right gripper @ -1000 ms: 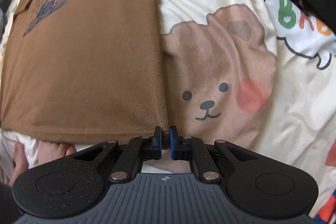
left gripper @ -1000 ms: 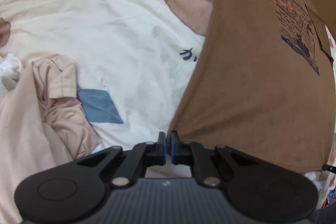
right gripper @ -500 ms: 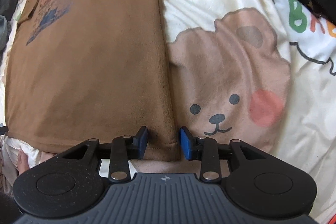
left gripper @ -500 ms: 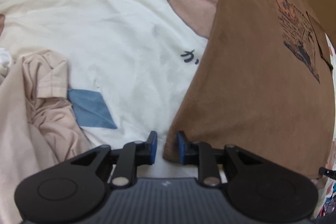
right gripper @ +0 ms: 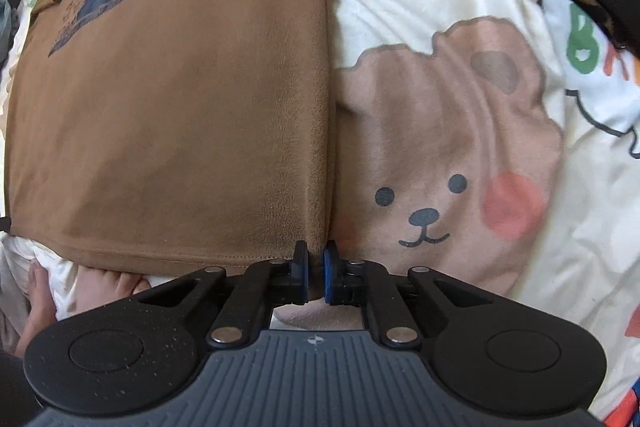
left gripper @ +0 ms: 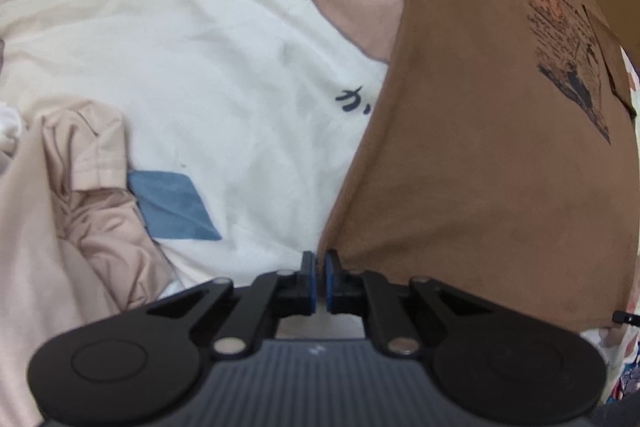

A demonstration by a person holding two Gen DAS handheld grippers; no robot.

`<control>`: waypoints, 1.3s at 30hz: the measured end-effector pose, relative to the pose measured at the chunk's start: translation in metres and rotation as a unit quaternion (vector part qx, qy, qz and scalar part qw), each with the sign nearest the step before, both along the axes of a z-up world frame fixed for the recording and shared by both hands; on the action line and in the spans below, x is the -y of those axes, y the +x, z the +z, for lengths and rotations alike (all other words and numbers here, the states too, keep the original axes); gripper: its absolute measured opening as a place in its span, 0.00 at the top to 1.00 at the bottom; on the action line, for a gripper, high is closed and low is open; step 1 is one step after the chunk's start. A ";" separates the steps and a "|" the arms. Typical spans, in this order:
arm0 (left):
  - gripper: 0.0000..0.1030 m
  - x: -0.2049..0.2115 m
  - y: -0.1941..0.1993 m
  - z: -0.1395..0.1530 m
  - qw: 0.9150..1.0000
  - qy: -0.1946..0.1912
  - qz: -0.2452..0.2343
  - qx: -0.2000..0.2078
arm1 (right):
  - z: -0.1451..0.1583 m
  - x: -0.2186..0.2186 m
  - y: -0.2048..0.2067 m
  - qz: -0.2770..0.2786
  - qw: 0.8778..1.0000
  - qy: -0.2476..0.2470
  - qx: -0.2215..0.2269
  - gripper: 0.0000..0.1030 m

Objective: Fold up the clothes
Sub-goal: 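Pinch the hem edge of the shirt with both tools, then lift the hem with both tools and fold it toward the collar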

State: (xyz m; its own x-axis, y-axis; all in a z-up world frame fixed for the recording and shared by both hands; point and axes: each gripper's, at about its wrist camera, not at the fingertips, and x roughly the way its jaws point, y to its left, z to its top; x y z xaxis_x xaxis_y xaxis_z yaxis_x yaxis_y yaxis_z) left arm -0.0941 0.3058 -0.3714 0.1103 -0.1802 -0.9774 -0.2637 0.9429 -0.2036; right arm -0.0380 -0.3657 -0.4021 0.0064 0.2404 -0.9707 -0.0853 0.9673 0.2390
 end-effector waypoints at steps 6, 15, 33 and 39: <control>0.96 -0.003 0.006 0.037 1.000 -0.010 -0.013 0.014 | 0.039 0.008 0.001 0.012 1.000 0.004 0.009 0.96; 0.96 -0.019 -0.005 0.071 0.999 -0.016 -0.021 0.026 | 0.081 0.020 -0.001 0.002 0.999 0.021 0.024 0.96; 0.96 -0.015 -0.044 0.086 1.000 -0.011 -0.027 0.010 | 0.079 0.024 -0.054 -0.019 0.999 0.032 0.009 0.96; 0.96 -0.017 -0.049 0.092 0.999 -0.025 -0.012 0.018 | 0.085 0.030 -0.062 -0.033 0.998 0.047 0.013 0.96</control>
